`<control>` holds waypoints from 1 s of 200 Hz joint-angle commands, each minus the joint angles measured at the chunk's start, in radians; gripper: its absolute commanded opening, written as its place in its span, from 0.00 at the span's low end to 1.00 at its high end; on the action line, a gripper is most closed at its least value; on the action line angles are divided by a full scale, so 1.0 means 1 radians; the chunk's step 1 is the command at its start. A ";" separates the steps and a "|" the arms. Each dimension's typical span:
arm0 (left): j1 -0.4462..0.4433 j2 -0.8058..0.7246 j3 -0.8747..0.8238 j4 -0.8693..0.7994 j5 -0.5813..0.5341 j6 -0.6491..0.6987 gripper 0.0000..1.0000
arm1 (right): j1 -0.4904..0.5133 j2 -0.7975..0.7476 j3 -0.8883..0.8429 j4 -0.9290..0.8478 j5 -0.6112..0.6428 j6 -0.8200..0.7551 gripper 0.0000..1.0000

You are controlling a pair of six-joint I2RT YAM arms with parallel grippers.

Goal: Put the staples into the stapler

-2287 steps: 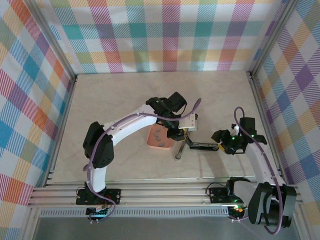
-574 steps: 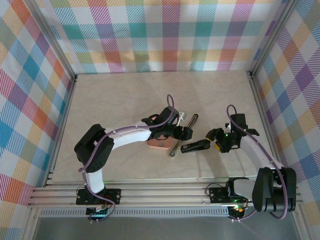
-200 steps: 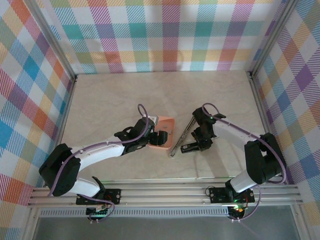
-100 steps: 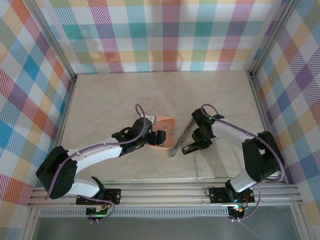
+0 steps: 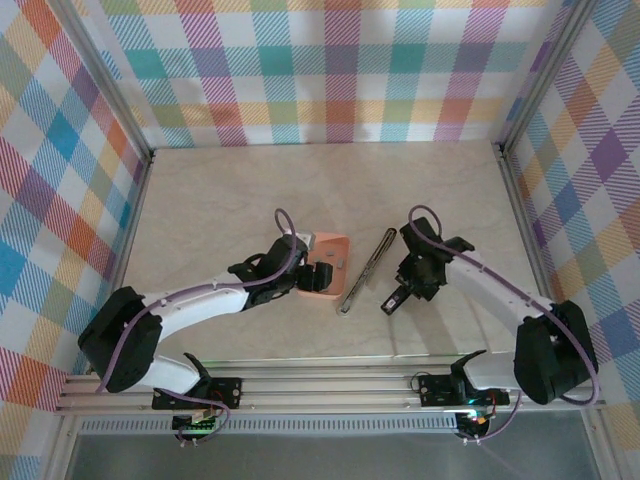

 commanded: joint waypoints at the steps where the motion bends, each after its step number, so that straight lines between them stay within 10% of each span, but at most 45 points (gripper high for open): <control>1: 0.012 0.019 0.050 -0.018 0.022 0.006 0.84 | -0.041 -0.059 0.036 0.005 -0.019 -0.353 0.00; 87: 0.021 0.107 0.173 -0.098 0.104 0.001 0.83 | -0.329 0.167 0.224 -0.043 -0.336 -1.011 0.00; 200: 0.062 0.205 0.266 -0.149 0.185 -0.044 0.83 | -0.367 0.465 0.353 -0.044 -0.155 -1.132 0.00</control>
